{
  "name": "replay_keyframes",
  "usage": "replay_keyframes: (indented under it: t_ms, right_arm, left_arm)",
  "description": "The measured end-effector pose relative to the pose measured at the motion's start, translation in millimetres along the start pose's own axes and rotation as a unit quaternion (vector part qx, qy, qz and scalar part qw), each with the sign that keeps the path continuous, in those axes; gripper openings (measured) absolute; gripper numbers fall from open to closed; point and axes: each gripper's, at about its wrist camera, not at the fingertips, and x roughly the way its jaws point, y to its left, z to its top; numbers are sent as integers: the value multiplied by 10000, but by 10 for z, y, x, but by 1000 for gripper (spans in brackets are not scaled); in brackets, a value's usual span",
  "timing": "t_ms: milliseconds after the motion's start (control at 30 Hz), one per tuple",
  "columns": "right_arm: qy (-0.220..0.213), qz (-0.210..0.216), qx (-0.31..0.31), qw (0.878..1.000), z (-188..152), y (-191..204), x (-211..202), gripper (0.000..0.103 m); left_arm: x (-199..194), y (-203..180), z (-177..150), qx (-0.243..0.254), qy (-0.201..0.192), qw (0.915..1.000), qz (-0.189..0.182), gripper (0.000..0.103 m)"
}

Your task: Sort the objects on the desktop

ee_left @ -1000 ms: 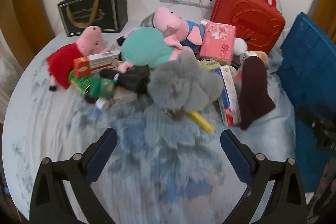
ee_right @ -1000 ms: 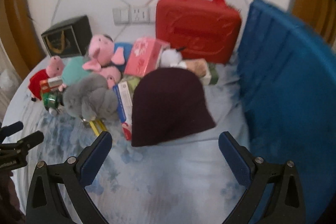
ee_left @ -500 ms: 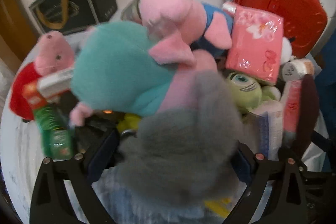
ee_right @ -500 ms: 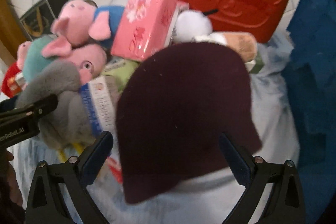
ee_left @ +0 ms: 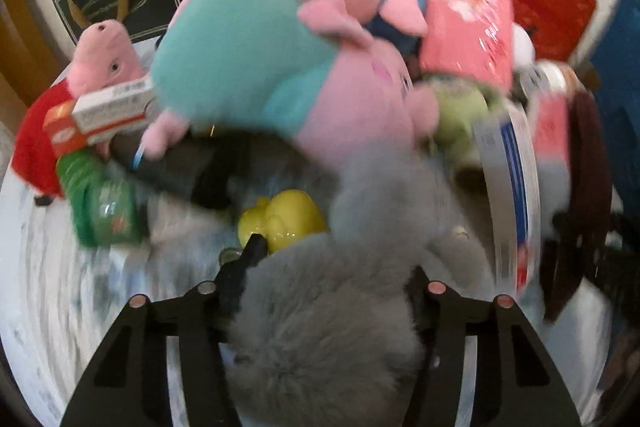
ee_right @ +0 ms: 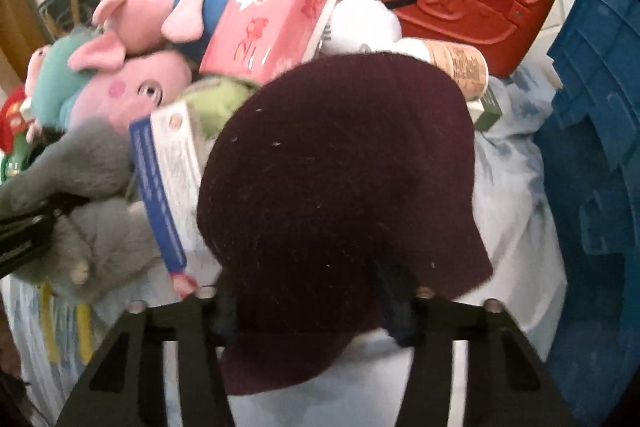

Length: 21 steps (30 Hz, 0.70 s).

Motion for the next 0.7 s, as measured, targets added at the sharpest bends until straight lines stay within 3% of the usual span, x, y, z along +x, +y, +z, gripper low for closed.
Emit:
replay_keyframes:
  t_ms: [67, 167, 233, 300, 400, 500, 533, 600, 700]
  right_arm:
    - [134, -39, 4, 9999, -143, -42, -13, 27]
    - [239, -184, -25, 9995, -328, -86, -40, 27]
    - [149, -176, 4, 9997, -418, -105, -122, 32]
    - [-61, -35, 34, 10000, -450, -98, -285, 48]
    - [-527, 11, -176, 9985, -414, 66, -583, 48]
    - [-752, 512, -282, 9955, -297, 252, -742, 48]
    - [-739, 657, -325, 9946, -252, 313, -728, 48]
    - [-693, 793, -412, 9936, -188, 401, -636, 48]
    - [-594, 1018, -486, 9918, -109, 502, -478, 48]
  left_arm:
    - [-80, 21, -176, 118, 33, 9999, 44, 56]
    - [-185, 85, -401, 233, 67, 9997, 98, 56]
    - [-224, 124, -446, 223, 63, 9997, 41, 56]
    - [-245, 196, -448, 57, 106, 9999, -51, 57]
    - [-326, 242, -484, -67, 60, 9999, -111, 57]
    - [-412, 139, -473, 12, 37, 10000, -53, 57]
    - [-363, 83, -414, 34, 67, 10000, -36, 58]
    - [-335, 14, -412, 95, 113, 9999, -32, 70]
    - [-297, -75, -413, 303, 75, 9995, 33, 77]
